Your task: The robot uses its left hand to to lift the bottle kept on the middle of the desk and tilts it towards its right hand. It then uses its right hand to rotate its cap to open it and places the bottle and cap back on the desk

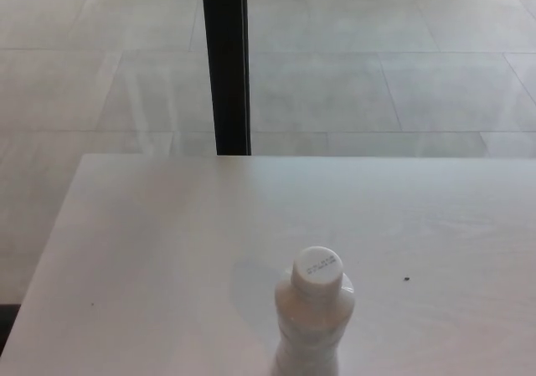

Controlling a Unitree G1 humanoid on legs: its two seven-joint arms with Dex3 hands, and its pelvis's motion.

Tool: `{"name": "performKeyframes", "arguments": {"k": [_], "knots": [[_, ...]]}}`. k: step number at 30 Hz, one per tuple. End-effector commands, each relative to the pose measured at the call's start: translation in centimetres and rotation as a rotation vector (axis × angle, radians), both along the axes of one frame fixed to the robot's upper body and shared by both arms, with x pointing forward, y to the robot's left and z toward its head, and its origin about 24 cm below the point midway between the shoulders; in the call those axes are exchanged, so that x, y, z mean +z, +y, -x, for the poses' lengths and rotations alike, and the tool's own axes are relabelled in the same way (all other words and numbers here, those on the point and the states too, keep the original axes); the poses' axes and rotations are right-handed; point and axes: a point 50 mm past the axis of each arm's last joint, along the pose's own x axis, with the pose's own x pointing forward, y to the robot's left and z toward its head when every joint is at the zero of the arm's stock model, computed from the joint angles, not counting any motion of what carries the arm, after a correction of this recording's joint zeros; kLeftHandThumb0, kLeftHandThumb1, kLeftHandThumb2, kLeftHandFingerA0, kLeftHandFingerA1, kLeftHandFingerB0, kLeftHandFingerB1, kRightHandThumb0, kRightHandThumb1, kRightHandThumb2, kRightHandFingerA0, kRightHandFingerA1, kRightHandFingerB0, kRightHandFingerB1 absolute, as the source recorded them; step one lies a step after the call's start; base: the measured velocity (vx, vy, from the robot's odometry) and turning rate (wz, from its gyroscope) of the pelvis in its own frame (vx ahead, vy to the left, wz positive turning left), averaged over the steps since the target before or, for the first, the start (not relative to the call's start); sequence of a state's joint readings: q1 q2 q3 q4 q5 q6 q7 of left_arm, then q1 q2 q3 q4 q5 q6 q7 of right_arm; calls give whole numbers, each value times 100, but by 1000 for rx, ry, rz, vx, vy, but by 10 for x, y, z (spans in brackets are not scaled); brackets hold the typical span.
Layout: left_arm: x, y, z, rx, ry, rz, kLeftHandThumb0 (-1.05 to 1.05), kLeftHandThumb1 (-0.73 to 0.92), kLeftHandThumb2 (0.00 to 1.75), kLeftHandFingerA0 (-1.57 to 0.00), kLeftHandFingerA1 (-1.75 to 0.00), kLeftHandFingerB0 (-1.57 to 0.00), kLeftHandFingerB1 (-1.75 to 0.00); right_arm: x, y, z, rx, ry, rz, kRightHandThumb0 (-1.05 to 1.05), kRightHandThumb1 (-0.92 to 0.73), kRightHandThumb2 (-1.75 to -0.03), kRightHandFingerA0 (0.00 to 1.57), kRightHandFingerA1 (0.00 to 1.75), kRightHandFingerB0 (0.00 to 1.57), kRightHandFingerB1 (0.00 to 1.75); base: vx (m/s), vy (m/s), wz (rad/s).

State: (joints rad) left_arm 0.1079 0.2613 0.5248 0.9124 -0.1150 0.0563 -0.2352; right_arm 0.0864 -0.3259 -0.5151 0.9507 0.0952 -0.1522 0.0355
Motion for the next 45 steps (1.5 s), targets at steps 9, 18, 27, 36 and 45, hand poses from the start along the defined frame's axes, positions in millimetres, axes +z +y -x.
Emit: {"name": "performKeyframes", "arguments": {"k": [9, 18, 27, 36, 45], "knots": [[119, 65, -72, 77, -690, -91, -39, 24, 91, 0, -51, 0, -49, 135, -74, -50, -216, -715, 118, -78, -91, -68, 15, 35, 1, 18, 0, 0, 0], [247, 1, -169, -257, -1111, -197, -92, 56, 98, 0, -36, -5, -30, 227, -10, -122, 180, -1020, 212, -98, -69, -106, 30, 79, 9, 57, 0, 0, 0], [258, -83, -198, -525, -1186, -99, -93, 63, 105, 0, -29, 0, -14, 229, 74, -157, 504, -999, 159, -84, -87, -67, 27, 48, 10, 29, 0, 0, 0], [227, -125, -195, -682, -1072, -48, -94, 67, 109, 0, -26, 0, -13, 206, 104, -167, 618, -915, 98, -78, -69, -106, 29, 58, 8, 42, 0, 0, 0], [209, -138, -189, -837, -961, -124, -88, 81, 69, 0, -13, 0, -16, 204, 101, -168, 590, -898, 71, -77, -86, -67, 40, 48, 25, 30, 0, 0, 0]]}}
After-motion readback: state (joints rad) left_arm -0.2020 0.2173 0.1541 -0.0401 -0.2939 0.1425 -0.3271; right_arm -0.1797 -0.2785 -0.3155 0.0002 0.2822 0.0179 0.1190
